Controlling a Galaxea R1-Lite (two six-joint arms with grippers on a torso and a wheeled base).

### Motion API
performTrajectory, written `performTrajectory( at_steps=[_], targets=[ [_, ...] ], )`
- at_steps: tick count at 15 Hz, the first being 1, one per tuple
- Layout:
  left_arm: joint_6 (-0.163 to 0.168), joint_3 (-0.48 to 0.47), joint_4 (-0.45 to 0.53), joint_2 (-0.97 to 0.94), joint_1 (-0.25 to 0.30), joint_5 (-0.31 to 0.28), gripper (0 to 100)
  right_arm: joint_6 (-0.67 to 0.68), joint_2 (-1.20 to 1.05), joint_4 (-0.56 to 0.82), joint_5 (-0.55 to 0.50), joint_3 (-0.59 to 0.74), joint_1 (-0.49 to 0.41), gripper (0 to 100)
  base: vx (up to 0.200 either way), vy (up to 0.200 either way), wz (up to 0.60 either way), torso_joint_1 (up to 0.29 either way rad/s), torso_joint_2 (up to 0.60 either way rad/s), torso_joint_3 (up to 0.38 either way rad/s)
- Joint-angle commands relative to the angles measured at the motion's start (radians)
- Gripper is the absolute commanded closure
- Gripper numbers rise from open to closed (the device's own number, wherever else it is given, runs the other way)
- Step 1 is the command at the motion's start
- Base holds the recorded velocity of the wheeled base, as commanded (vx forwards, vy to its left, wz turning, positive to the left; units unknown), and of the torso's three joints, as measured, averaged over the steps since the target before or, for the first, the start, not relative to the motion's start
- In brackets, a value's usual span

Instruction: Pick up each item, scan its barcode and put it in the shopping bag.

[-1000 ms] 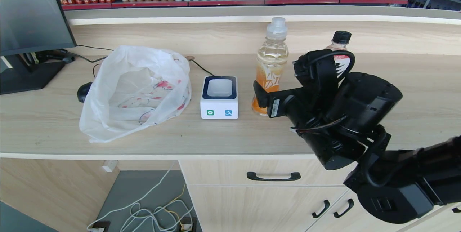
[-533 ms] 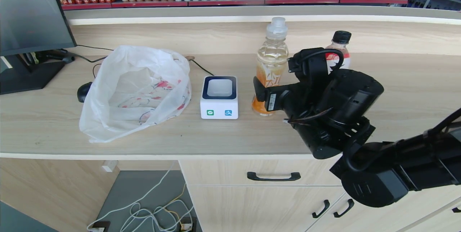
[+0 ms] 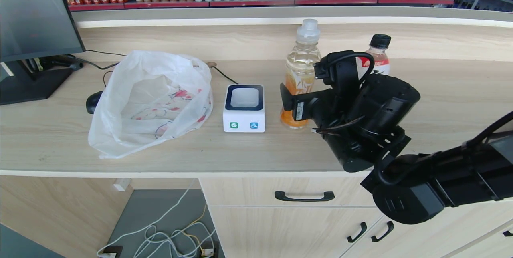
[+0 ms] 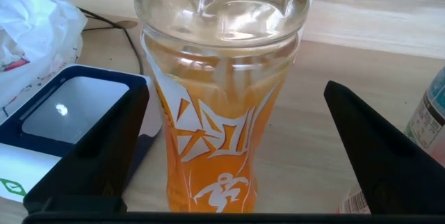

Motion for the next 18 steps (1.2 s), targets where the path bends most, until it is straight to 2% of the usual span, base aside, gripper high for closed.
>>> performTrajectory(
  at_steps=[1,7,11,18],
  targets=[
    [0.0,0.0,0.0,0.0,0.0,0.0,0,-0.001,0.018,-0.001,0.0,-0.018,0.001,0,0.0,0.0,0.0,0.0,0.0,0.0],
    [0.0,0.0,0.0,0.0,0.0,0.0,0,-0.004,0.055,-0.001,-0.001,-0.061,-0.004,0,0.0,0.0,0.0,0.0,0.0,0.0],
    [0.0,0.0,0.0,0.0,0.0,0.0,0,-0.005,0.092,-0.001,-0.001,-0.139,-0.004,0,0.0,0.0,0.0,0.0,0.0,0.0],
    [0.0,0.0,0.0,0.0,0.0,0.0,0,-0.008,0.104,-0.019,-0.001,-0.141,-0.012,0,0.0,0.0,0.0,0.0,0.0,0.0]
  ],
)
